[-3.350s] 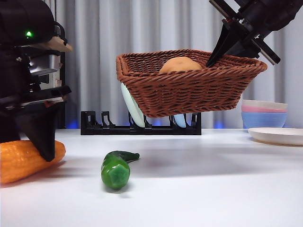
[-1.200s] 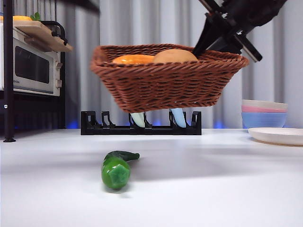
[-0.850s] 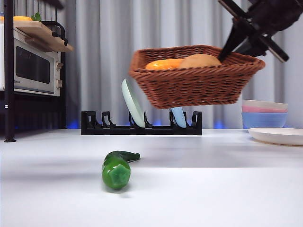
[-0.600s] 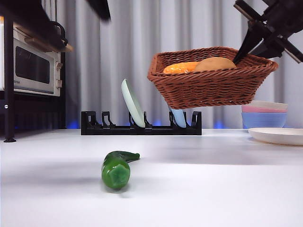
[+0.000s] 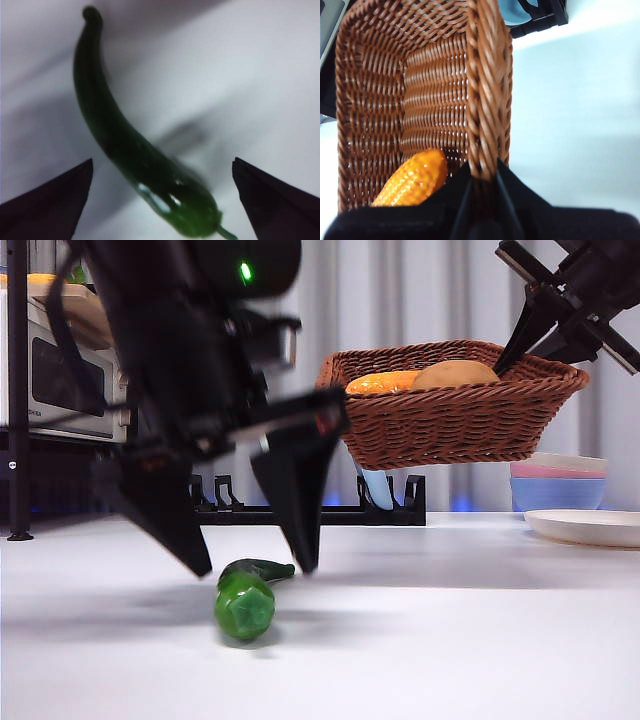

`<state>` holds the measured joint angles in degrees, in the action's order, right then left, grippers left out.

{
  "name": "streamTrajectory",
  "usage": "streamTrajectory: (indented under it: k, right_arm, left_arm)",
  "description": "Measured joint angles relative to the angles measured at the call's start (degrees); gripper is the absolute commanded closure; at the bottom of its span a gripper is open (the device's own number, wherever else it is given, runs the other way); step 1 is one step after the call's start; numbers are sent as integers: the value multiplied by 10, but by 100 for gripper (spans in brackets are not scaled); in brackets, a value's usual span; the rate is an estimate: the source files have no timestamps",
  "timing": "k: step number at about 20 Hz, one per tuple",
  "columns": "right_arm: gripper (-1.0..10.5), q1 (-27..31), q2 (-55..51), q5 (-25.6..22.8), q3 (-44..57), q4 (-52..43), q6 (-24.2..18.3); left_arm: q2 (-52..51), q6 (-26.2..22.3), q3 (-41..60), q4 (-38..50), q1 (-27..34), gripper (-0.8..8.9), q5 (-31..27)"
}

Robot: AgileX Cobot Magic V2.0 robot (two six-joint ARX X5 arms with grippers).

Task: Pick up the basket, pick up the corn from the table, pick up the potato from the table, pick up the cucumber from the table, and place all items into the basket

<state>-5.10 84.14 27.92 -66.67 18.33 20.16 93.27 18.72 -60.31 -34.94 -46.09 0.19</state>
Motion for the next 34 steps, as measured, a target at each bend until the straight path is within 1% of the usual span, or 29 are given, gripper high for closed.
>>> streamTrajectory:
  k: [1,2,4,5,6,9,11,13,14,15,16,18,19,20,22,24,26,28,29,30,31,34]
  right_arm:
    - [962,1,0,0,0,0,0]
    - [963,2,0,0,0,0,0]
    - [962,2,0,0,0,0,0]
    - [963,2,0,0,0,0,0]
    - [962,2,0,0,0,0,0]
    - [962,2,0,0,0,0,-1]
    - [962,2,0,0,0,0,-1]
    - [962,2,0,0,0,0,-1]
    - [963,2,0,0,0,1,-2]
    - [963,2,0,0,0,3,-3]
    - [962,2,0,0,0,10,-5]
    - [963,2,0,0,0,18,-7]
    - [963,1,0,0,0,18,-7]
    - [962,-1,0,0,0,19,-7]
    - [963,-6,0,0,0,31,-10]
    - [962,-14,0,0,0,47,-18]
    - [962,-27,0,0,0,62,-21]
    - [962,-48,0,0,0,75,-22]
    - [962,-60,0,-1,0,78,-24]
    - [962,-72,0,0,0,83,-28]
    - [962,-84,0,0,0,89,-30]
    - [962,-120,0,0,0,90,-32]
  left_arm:
    - [10,0,0,3,0,356,0]
    - [17,0,0,3,0,437,0]
    - [19,0,0,4,0,724,-12]
    - [19,-2,0,4,0,841,-18]
    - [19,-5,0,5,0,821,-25]
    - [19,-15,0,5,0,822,-26]
    - [19,-36,0,3,1,821,-7]
    - [15,-77,0,-23,2,821,63]
    - [7,-100,0,-49,2,821,108]
    - [-8,-122,1,-70,1,821,160]
    - [-31,-146,1,-82,1,821,224]
    - [-85,-176,1,-75,0,821,340]
    - [-110,-183,-2,-65,-1,821,374]
    - [-138,-186,-11,-52,-2,821,383]
    - [-181,-185,-38,-13,-2,821,372]
    - [-212,-169,-70,50,-1,821,315]
    - [-219,-156,-99,95,0,821,224]
    - [-214,-150,-105,136,7,821,106]
    - [-206,-148,-105,144,12,821,57]
    - [-196,-146,-105,145,19,821,21]
    - [-185,-146,-105,145,30,821,3]
    - [-151,-146,-105,141,66,821,-4]
